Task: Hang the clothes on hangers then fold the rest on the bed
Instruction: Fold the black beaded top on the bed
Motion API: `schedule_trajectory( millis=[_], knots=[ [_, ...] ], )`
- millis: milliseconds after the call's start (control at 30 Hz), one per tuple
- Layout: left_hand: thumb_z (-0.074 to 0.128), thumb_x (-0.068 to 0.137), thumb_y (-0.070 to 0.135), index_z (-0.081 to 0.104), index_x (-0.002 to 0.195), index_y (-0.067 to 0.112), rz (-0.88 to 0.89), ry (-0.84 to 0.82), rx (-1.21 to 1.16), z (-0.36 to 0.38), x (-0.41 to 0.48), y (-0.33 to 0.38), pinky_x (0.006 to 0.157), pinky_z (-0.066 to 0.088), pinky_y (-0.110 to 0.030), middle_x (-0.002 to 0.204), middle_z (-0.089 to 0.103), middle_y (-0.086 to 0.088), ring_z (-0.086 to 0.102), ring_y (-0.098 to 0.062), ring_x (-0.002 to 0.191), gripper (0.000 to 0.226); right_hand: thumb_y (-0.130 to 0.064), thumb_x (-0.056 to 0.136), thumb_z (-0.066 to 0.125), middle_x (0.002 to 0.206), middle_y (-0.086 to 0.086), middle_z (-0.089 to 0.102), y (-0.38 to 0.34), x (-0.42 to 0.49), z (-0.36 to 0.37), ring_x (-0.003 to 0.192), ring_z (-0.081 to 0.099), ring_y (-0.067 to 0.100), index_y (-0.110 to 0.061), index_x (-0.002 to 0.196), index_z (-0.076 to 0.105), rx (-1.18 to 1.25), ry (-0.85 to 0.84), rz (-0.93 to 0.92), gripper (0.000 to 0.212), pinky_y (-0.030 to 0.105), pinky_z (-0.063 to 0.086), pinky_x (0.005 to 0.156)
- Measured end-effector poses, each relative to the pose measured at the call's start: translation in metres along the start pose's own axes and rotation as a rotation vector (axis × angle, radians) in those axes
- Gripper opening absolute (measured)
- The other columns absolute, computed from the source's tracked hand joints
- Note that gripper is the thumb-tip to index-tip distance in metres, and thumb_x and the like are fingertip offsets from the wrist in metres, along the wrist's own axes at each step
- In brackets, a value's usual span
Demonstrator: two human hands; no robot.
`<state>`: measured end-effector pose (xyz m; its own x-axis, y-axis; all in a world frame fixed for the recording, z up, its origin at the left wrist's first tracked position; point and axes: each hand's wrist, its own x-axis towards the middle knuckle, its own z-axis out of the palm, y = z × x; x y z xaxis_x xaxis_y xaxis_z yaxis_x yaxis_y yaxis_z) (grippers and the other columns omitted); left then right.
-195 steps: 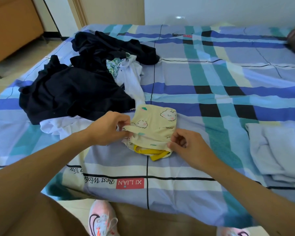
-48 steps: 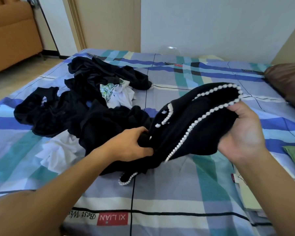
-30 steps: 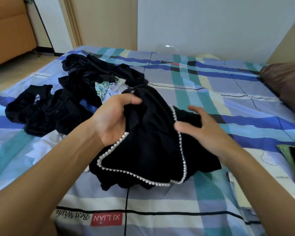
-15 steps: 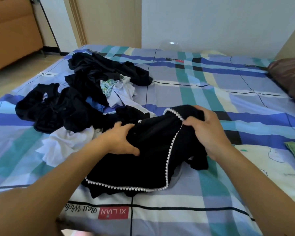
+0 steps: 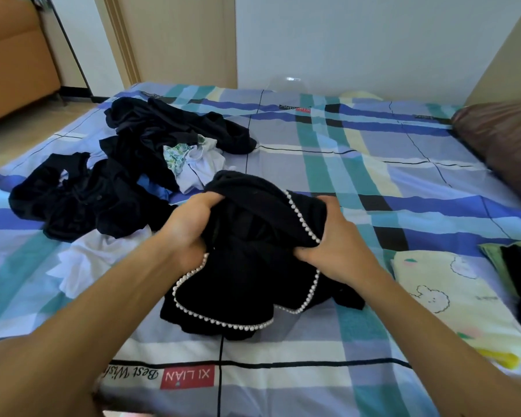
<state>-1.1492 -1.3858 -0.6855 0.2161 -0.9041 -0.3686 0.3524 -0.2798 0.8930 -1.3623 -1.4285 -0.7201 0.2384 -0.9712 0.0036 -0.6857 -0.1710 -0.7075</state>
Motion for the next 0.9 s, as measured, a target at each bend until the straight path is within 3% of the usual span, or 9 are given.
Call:
schedule_trajectory(
  millis=[133,233,333,433,567,667,733,833,900],
  knots=[
    [0.047,0.1,0.023,0.075,0.106,0.006,0.034,-0.093,-0.153,0.011,-0.026,0.001,0.091,0.055,-0.038,0.108,0.077,-0.009,0.074,-0.024,0.099,0.033,-0.025,0.072,0.074,0.107,-0.003,0.06,0.009,0.005,0.018,0.088,0.055,0.016,-0.024,0.133,0.044,0.007,0.077,0.023,0.069,0.038,0.048,0.082],
    [0.052,0.093,0.033,0.082,0.084,0.009,0.021,-0.171,-0.262,0.016,-0.039,0.002,0.083,0.056,-0.035,0.101,0.077,-0.008,0.076,-0.022,0.087,0.039,-0.019,0.086,0.06,0.096,-0.006,0.069,0.009,0.007,0.024,0.091,0.064,0.011,-0.024,0.107,0.064,0.365,-0.02,0.214,0.022,0.037,0.053,0.082],
    [0.056,0.086,0.045,0.081,0.072,0.011,-0.025,-0.241,-0.259,0.015,-0.038,0.004,0.073,0.059,-0.03,0.09,0.078,-0.007,0.075,-0.02,0.075,0.044,-0.015,0.103,0.046,0.109,0.003,0.077,-0.001,0.005,0.021,0.104,0.072,0.022,-0.022,0.119,0.067,0.996,-0.231,0.406,0.028,0.04,0.057,0.091],
    [0.047,0.098,0.056,0.082,0.076,0.015,-0.044,-0.135,-0.05,0.01,-0.028,0.001,0.063,0.059,-0.026,0.087,0.079,-0.004,0.075,-0.018,0.072,0.058,-0.026,0.104,0.044,0.119,0.009,0.074,-0.011,0.005,0.009,0.109,0.071,0.025,-0.011,0.123,0.069,1.186,-0.268,0.393,0.035,0.041,0.054,0.095],
    [0.064,0.087,0.049,0.065,0.126,0.031,0.275,-0.203,0.367,-0.014,-0.015,-0.01,0.104,0.048,-0.035,0.119,0.072,0.012,0.066,-0.011,0.115,0.043,-0.039,0.105,0.044,0.123,0.008,0.072,-0.013,0.009,-0.008,0.113,0.07,0.027,-0.012,0.127,0.068,1.196,-0.211,0.36,0.042,0.044,0.052,0.1],
    [0.086,0.07,0.026,0.024,0.157,0.035,0.426,-0.51,0.541,-0.011,-0.01,-0.018,0.113,0.036,-0.019,0.15,0.046,0.022,0.043,0.003,0.138,0.107,-0.041,0.103,0.05,0.119,0.007,0.074,-0.016,0.007,-0.015,0.109,0.071,0.026,-0.016,0.123,0.07,1.036,-0.231,0.377,0.038,0.043,0.054,0.098],
    [0.09,0.072,0.017,0.037,0.148,0.03,0.505,-0.518,0.593,0.001,-0.013,-0.027,0.104,0.038,-0.01,0.139,0.054,0.03,0.048,0.01,0.13,0.094,-0.032,0.103,0.053,0.113,0.007,0.076,-0.019,0.002,-0.018,0.104,0.072,0.026,-0.016,0.115,0.073,0.859,-0.206,0.352,0.029,0.044,0.055,0.097],
    [0.069,0.091,0.006,0.072,0.098,0.025,0.364,-0.268,0.313,0.015,-0.016,-0.039,0.084,0.052,-0.021,0.094,0.077,0.016,0.07,-0.002,0.094,0.021,-0.024,0.096,0.06,0.101,0.002,0.078,-0.024,-0.005,-0.022,0.098,0.073,0.023,-0.017,0.105,0.074,0.58,-0.115,0.2,0.018,0.048,0.055,0.098],
    [0.055,0.098,0.018,0.081,0.076,0.017,0.112,-0.139,0.035,0.016,-0.012,-0.037,0.073,0.056,-0.026,0.086,0.078,-0.001,0.074,-0.018,0.083,0.034,-0.032,0.089,0.072,0.098,-0.008,0.078,-0.024,-0.005,-0.029,0.093,0.074,0.013,-0.026,0.107,0.072,0.498,-0.041,0.122,0.02,0.041,0.057,0.094]
  ],
)
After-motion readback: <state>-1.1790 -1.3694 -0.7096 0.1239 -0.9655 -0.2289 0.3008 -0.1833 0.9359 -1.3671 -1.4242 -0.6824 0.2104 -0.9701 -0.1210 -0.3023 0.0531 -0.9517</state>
